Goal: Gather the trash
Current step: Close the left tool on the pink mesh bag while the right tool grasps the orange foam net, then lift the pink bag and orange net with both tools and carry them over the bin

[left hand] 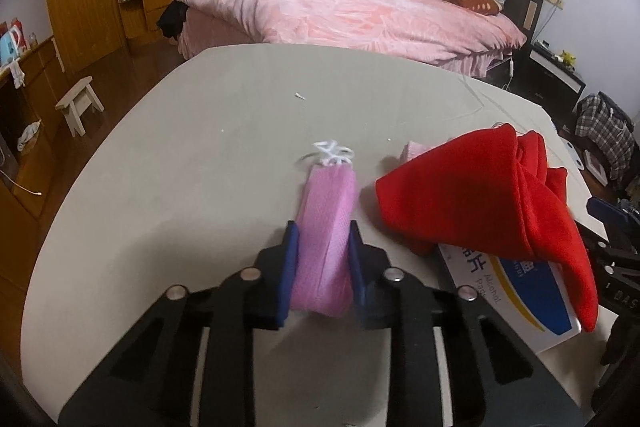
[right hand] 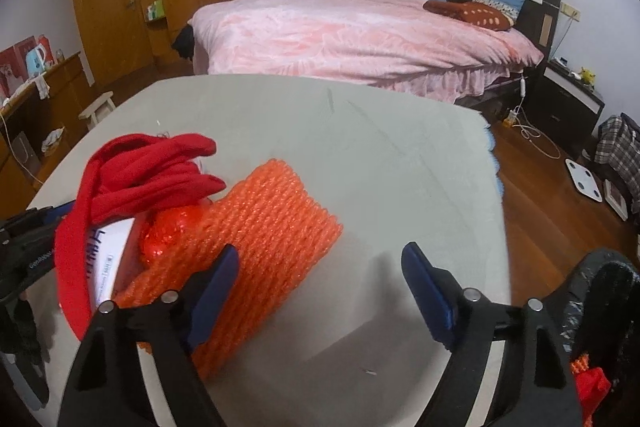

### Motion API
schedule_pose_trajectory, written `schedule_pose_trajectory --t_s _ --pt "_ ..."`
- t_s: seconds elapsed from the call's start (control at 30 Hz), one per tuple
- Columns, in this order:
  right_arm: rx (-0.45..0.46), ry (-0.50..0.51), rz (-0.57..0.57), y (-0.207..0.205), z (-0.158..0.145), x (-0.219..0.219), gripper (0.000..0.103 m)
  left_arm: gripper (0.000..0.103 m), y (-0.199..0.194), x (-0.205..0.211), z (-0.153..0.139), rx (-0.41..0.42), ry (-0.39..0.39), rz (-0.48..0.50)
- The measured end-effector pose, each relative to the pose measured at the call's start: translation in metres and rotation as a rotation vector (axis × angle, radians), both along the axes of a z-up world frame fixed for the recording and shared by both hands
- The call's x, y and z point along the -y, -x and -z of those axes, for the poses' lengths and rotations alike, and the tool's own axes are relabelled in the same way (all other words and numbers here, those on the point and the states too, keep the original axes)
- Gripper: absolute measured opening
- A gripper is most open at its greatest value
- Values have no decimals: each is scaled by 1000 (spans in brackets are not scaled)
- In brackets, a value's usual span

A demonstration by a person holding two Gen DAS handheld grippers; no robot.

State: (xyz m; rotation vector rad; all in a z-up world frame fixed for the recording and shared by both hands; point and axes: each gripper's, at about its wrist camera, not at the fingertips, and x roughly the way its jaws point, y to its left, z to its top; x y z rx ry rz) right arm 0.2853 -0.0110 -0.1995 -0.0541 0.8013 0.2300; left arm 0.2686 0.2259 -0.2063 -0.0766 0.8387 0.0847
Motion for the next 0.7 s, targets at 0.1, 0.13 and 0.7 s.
schedule_pose_trajectory --t_s 0.1,0.13,0.7 --pt "-26 -9 -14 -2 4 -2 73 20 -1 2 -1 1 -11 1" --pt "-33 -12 -21 -3 6 -4 71 19 -1 2 -1 0 -12 1" --pt "-35 -87 -89 13 -7 -5 11 15 3 5 -5 21 -34 -4"
